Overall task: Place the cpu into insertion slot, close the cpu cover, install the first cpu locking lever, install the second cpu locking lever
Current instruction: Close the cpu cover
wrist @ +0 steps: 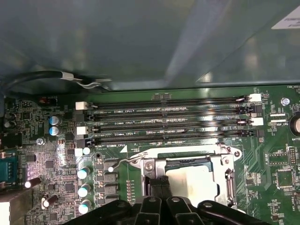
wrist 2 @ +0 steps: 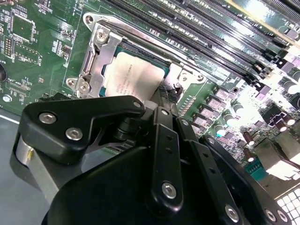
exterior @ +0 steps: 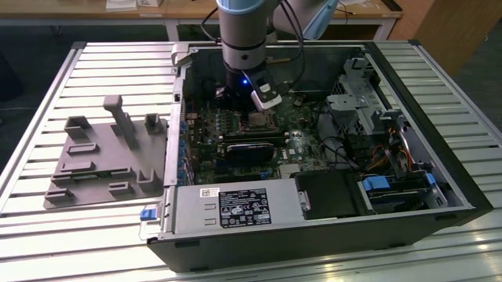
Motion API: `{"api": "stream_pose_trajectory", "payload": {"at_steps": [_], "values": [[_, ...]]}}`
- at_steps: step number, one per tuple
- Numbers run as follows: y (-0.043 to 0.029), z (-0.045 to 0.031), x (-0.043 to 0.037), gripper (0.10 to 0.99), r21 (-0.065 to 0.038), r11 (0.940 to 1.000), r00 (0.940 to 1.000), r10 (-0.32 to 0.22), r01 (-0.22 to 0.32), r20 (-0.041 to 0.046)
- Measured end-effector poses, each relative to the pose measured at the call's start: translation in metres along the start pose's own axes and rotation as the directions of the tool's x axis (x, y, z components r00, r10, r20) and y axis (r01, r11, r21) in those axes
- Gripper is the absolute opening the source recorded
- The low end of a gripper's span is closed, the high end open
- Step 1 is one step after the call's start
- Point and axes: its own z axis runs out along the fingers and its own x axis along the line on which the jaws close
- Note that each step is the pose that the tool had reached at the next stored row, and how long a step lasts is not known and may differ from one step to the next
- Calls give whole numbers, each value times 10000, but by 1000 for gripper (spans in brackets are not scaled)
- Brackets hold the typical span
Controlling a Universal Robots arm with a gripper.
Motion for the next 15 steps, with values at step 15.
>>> {"api": "stream_pose_trajectory", "payload": {"at_steps": [15], "values": [[7, -38, -39, 102, -5, 10000, 10000, 0, 0, -1]]}}
